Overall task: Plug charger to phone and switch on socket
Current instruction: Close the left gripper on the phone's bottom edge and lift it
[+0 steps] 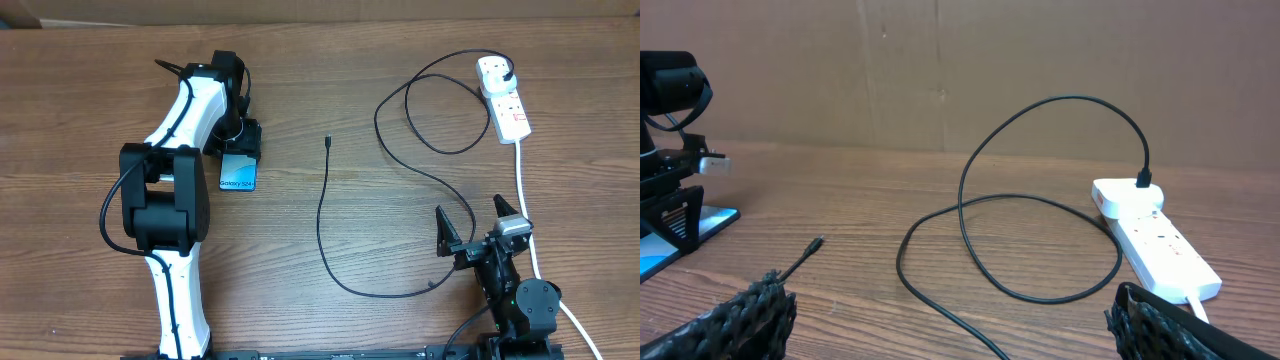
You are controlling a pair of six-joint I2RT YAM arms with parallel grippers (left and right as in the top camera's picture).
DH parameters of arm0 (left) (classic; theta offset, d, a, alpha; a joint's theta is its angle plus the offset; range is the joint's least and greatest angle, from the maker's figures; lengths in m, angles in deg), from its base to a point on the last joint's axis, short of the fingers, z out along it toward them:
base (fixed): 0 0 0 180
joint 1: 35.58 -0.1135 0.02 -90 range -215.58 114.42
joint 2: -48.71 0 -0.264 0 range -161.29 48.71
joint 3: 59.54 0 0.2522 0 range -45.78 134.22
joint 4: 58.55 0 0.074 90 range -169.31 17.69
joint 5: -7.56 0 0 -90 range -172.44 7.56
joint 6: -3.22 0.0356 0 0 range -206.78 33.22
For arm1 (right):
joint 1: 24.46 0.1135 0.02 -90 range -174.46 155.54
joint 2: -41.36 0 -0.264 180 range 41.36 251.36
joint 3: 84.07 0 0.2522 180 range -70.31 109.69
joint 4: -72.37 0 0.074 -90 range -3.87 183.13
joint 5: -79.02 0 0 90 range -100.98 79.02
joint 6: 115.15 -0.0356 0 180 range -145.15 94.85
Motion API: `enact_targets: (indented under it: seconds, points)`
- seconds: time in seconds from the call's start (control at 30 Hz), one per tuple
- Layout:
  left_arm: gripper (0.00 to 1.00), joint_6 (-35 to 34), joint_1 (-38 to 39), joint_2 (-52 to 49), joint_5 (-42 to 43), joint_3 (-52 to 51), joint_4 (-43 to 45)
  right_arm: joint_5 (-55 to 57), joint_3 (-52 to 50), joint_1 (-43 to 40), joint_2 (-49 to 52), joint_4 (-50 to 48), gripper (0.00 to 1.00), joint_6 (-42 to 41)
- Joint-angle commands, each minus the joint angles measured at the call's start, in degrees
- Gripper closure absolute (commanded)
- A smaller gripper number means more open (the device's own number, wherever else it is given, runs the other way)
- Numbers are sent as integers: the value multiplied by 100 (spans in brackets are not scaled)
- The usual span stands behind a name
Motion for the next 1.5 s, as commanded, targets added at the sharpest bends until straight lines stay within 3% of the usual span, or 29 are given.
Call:
enact_targets:
  seconds: [0.0,0.13,0.23,0.57,1.17,1.47]
  points:
    - [68,44,-52,-72,-37,-37,-17,42,-57,17,0,-22,0,22]
    - [80,44,-52,-72,-37,-37,-15,42,-57,17,0,-22,0,22]
    - [96,42,-52,-72,-37,-35,-13,39,-57,17,0,-22,0,24]
    - [96,-114,-59,-39,-35,205,-275,42,-57,17,0,-22,0,22]
    - [96,-907,-52,-28,9,2601,-1832,39,-57,17,0,-22,0,22]
    - [96,-970,-52,-26,308,2721,-1965,42,-57,17,0,-22,0,24]
